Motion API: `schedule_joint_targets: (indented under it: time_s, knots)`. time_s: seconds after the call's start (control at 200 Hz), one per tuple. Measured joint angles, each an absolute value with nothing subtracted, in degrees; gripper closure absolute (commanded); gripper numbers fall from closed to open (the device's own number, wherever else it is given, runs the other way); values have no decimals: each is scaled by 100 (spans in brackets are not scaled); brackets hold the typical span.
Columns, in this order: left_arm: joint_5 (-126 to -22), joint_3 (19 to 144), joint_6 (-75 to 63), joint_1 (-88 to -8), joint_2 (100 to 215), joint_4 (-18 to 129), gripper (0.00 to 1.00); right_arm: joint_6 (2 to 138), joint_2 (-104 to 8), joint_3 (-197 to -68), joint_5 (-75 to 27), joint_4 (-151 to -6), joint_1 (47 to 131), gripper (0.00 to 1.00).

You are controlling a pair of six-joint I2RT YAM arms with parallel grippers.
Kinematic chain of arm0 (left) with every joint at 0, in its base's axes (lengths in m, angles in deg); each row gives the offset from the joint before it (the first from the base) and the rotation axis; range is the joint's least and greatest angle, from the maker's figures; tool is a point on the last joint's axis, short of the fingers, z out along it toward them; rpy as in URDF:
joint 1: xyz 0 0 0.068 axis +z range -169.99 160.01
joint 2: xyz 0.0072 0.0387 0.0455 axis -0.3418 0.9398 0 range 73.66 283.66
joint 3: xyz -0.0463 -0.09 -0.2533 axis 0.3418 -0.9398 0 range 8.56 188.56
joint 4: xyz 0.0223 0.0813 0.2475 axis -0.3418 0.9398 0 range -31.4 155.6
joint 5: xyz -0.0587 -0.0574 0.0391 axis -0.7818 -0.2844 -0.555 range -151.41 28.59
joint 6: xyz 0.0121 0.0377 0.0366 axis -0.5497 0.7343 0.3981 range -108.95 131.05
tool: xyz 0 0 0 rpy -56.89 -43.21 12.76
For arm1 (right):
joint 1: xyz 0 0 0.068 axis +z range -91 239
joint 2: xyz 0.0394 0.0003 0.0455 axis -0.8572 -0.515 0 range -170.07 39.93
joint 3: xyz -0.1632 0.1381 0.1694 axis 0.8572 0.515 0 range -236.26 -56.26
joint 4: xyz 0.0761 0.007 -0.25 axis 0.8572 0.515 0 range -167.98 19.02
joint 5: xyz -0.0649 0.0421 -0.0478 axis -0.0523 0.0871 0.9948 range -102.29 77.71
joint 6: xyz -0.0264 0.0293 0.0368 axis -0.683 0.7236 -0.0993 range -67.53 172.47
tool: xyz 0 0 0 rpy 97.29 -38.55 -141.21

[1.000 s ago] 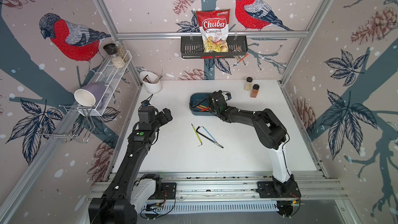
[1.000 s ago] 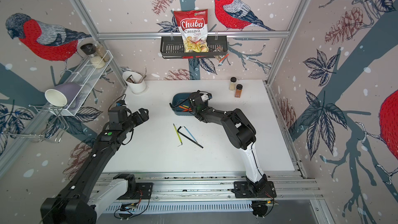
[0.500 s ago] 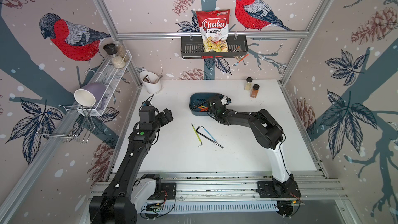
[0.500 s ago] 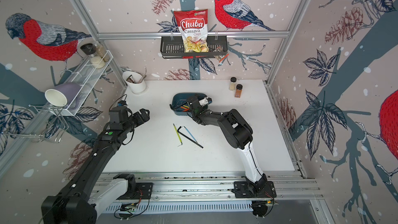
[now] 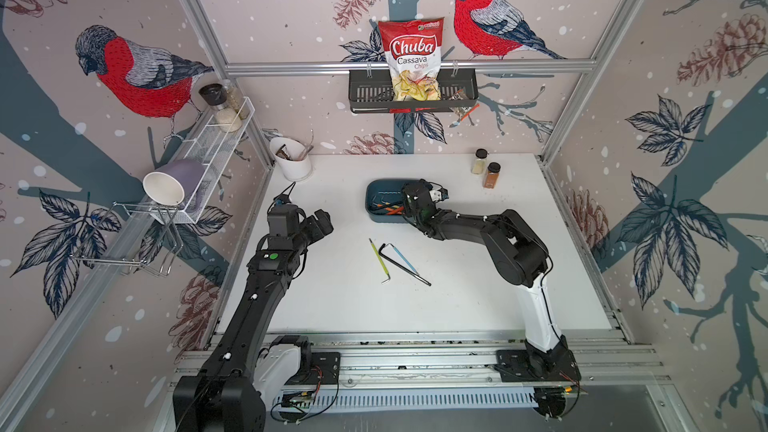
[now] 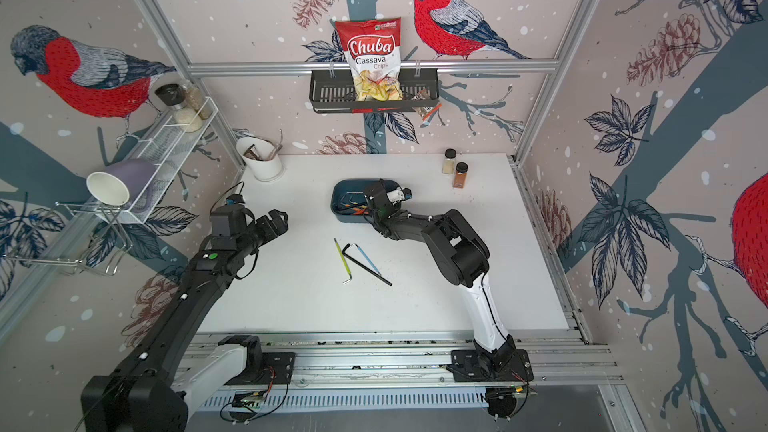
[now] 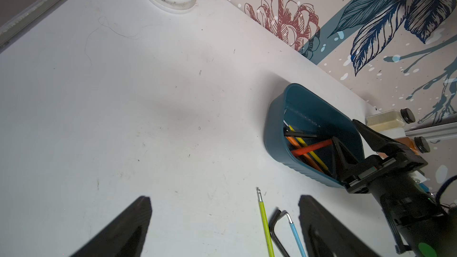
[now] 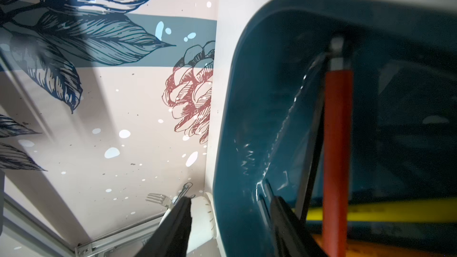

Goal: Put the hex key on the desktop into the storage box
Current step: Place the Allen key in the storage box.

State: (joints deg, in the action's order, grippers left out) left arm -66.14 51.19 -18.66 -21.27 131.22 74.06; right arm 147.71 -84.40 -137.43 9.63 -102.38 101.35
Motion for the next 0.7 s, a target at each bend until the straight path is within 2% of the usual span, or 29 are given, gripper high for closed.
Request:
schedule_joint_targets:
  time_s: [0.415, 0.7]
  knots:
    - [-6767, 5132, -1866, -2116, 13323, 7428, 4, 12951, -6727, -13367, 606, -10113, 10323, 42]
    - [-7051, 5180, -1866, -2111, 13640, 7476, 4, 11418, -5249, -12069, 313, -9322, 10417, 42]
